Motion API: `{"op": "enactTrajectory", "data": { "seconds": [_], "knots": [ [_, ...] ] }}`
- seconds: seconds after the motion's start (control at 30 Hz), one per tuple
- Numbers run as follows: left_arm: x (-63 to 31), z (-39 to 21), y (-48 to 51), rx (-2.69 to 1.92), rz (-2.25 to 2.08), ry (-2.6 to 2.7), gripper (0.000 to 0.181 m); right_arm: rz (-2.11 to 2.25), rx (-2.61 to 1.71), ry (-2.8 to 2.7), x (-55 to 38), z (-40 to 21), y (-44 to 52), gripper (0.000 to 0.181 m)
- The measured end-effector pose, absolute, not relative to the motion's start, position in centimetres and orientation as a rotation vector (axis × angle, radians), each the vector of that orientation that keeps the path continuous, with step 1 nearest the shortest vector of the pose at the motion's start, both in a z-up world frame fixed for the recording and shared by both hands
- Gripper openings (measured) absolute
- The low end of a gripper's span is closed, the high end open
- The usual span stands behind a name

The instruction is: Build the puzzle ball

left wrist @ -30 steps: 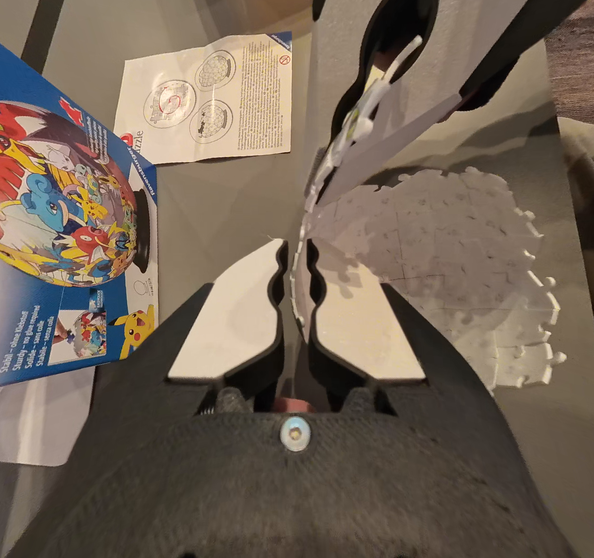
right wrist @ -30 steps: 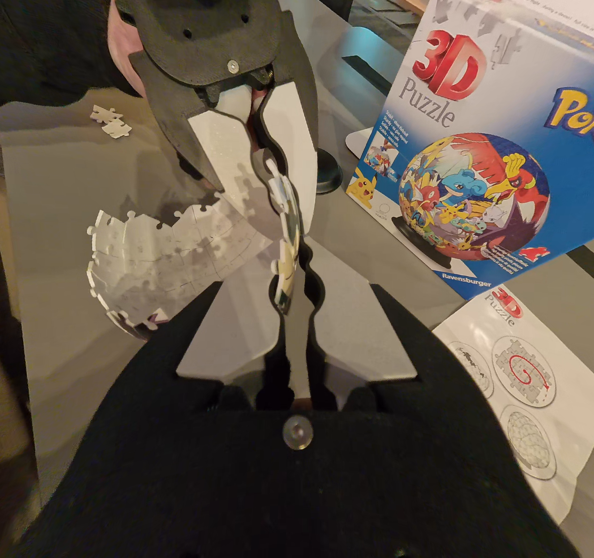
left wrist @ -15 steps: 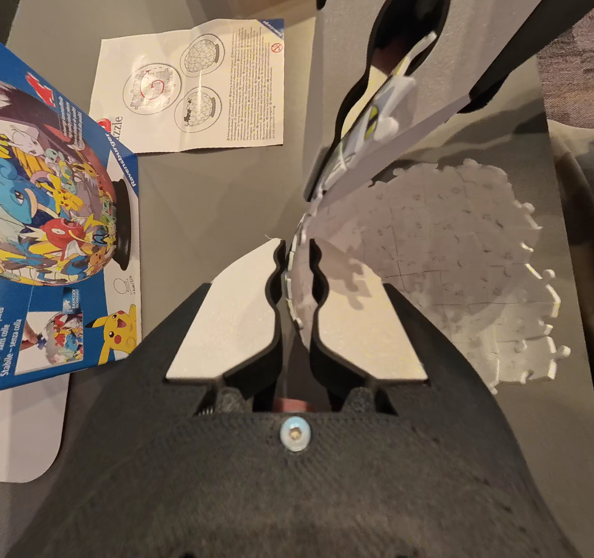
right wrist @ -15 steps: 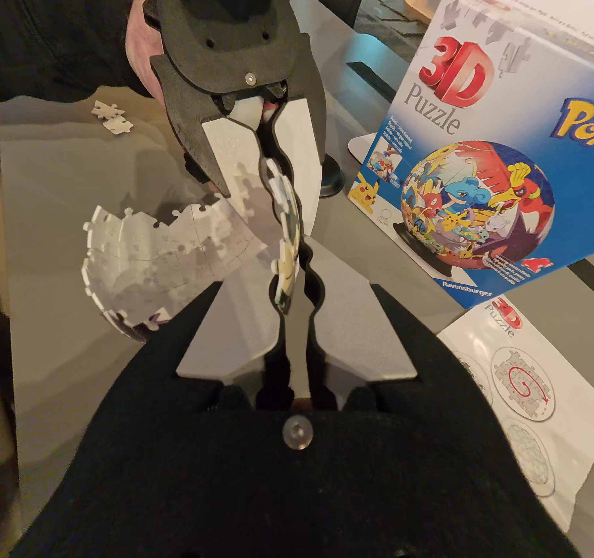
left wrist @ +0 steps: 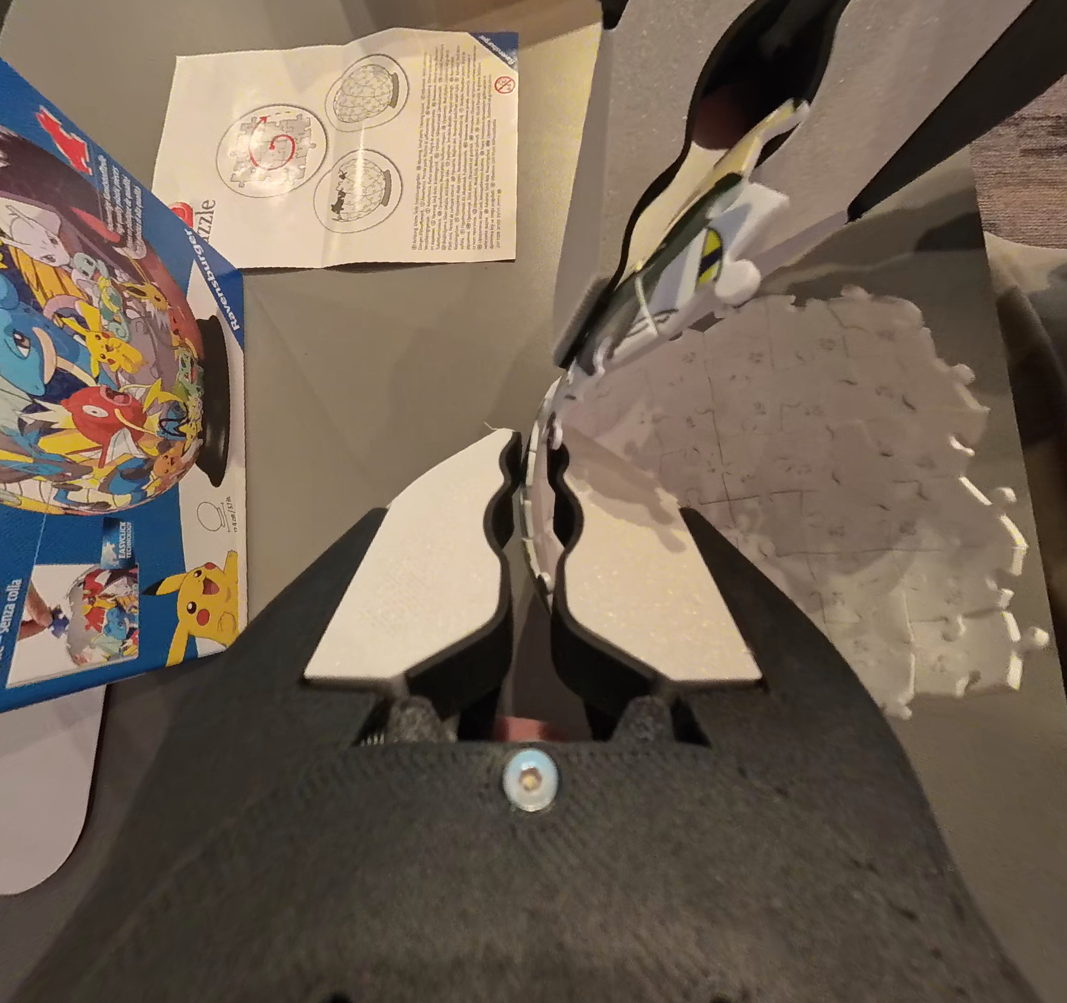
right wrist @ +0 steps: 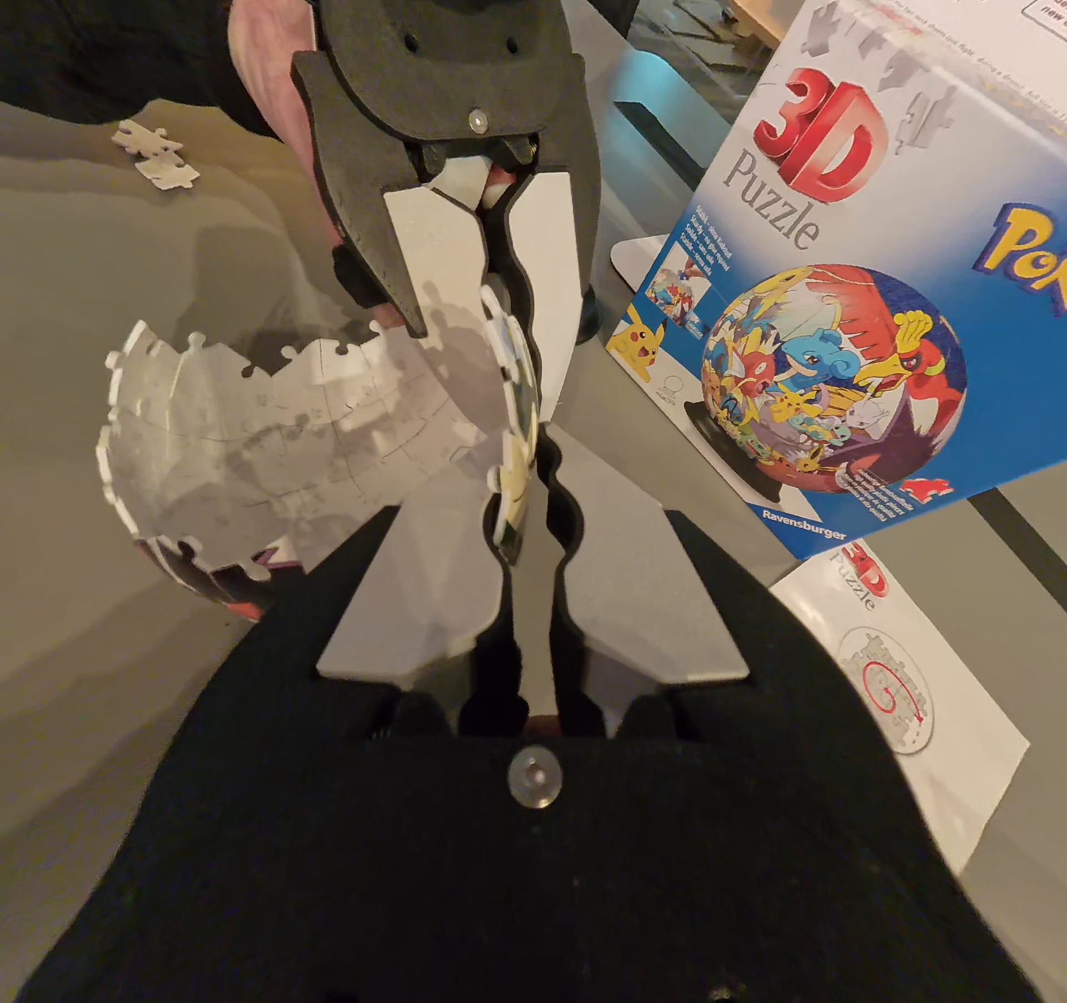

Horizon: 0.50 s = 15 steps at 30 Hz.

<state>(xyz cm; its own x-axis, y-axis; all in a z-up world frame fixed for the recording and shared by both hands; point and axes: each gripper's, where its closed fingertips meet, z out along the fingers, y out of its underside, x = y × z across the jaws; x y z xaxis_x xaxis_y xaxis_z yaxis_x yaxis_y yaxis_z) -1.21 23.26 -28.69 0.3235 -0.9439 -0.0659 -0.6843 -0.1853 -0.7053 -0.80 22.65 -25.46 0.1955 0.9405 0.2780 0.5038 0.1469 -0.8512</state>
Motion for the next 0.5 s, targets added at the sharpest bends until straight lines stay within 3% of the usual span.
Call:
{"op": "enactTrajectory", "data": {
  "seconds": [0.5],
  "knots": [
    [-1.14, -28.75, 23.47, -1.971, -0.545, 1.415, 0.008, 0.496, -1.464, -1.458, -0.85, -25.50, 22.87, 0.001]
  ]
}}
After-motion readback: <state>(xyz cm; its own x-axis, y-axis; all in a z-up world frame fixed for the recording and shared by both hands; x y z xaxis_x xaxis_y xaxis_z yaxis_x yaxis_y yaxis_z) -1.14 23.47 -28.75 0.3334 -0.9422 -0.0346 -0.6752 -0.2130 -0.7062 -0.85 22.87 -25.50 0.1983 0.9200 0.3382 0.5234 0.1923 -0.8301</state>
